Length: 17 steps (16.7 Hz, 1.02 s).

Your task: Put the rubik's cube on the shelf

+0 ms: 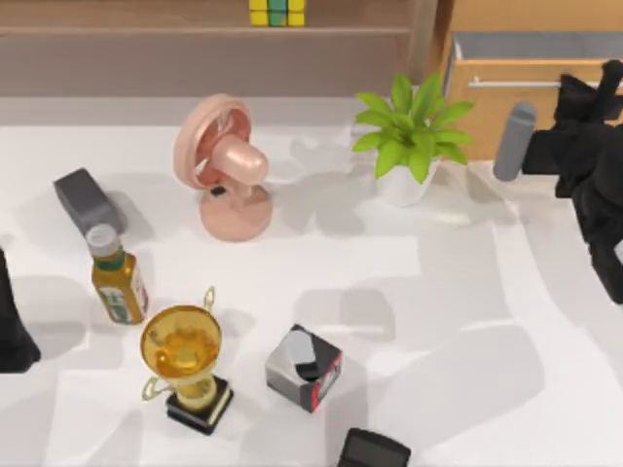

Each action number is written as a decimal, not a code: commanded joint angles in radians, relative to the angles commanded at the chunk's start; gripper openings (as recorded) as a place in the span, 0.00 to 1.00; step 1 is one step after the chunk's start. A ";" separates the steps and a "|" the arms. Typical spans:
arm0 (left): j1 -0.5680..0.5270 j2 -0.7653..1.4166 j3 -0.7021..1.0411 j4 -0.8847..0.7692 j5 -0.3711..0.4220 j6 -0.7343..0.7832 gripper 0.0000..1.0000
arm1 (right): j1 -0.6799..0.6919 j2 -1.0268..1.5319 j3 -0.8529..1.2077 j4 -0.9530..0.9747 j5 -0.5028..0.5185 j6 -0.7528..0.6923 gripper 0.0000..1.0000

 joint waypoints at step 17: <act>0.000 0.000 0.000 0.000 0.000 0.000 1.00 | -0.026 0.122 0.275 -0.153 -0.033 -0.001 0.30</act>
